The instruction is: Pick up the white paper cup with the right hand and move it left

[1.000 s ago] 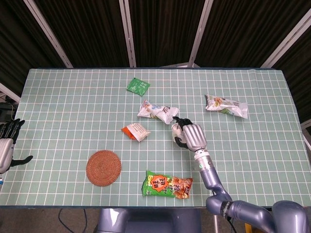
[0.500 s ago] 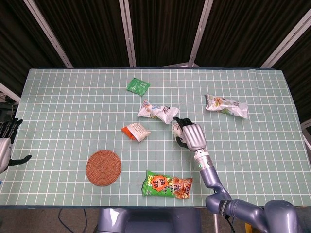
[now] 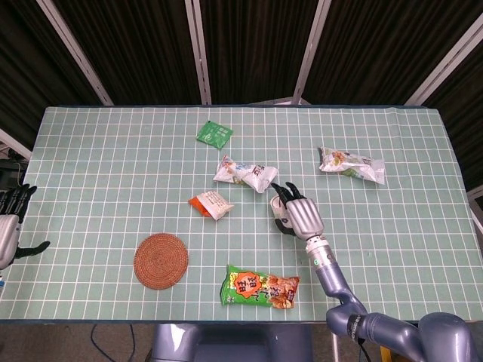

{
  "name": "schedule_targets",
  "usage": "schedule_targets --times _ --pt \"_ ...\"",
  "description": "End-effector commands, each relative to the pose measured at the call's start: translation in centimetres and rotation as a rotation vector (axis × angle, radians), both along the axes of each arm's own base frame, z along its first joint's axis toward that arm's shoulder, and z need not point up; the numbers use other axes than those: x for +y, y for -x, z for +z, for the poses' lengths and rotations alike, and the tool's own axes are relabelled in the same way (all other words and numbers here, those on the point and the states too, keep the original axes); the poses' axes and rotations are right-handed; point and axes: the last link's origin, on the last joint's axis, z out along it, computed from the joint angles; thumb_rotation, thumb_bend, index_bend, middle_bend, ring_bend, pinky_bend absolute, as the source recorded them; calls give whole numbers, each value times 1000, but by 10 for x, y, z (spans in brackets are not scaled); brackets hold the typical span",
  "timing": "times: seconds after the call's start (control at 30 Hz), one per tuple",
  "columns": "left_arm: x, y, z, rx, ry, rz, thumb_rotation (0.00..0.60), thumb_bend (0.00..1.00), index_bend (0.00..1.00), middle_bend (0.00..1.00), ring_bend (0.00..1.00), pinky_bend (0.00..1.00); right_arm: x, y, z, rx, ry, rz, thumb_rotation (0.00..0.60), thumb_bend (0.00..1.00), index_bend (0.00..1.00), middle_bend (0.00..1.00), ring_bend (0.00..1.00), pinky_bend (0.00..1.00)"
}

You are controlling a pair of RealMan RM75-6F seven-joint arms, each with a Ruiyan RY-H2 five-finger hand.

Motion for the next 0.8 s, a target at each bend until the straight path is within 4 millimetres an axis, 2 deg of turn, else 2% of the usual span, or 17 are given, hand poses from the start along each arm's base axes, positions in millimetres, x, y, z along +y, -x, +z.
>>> schedule_targets --times 0.03,0.23,0.4,0.53,0.6,0.8 --pt "0 0 0 1 1 -1 600 0 0 0 0 0 2 2 1 6 -7 4 600 271 34 96 2 335" --pt "-1 -1 0 -2 -1 -5 600 0 0 0 0 0 7 4 3 18 -11 7 600 242 18 59 0 278" --pt "-2 -2 1 -4 0 -8 600 0 0 0 0 0 13 4 7 16 -19 19 600 80 0 0 0 98" --pt "-3 -3 2 -9 -2 -11 600 0 0 0 0 0 15 2 18 -1 3 35 600 43 0 0 0 2" --pt "-4 -3 3 -12 -4 -13 600 0 0 0 0 0 18 2 29 -8 30 58 600 25 0 0 0 0" --pt "-8 -6 5 -14 -10 -34 600 0 0 0 0 0 33 15 80 -21 111 103 600 0 0 0 0 0"
